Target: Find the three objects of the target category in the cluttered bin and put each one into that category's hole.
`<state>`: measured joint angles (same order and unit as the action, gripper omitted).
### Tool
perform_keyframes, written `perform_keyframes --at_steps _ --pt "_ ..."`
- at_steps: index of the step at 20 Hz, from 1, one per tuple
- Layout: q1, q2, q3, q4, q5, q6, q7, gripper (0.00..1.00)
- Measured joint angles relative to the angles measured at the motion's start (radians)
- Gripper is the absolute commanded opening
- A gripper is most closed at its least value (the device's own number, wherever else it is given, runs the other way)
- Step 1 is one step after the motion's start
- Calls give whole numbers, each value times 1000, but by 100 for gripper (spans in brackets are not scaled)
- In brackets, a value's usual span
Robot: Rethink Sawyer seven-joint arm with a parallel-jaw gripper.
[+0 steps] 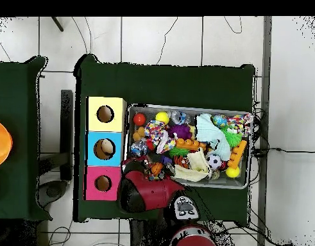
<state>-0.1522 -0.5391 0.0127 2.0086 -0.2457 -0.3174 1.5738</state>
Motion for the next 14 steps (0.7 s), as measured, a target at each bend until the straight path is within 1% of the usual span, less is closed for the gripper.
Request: perform_keyframes --at_steps 4,9,14 --pt "32 10 -29 0 5 0 0 100" --pt "95 18 -83 0 23 15 0 100" --pt "126 30 -111 -3 29 17 0 100"
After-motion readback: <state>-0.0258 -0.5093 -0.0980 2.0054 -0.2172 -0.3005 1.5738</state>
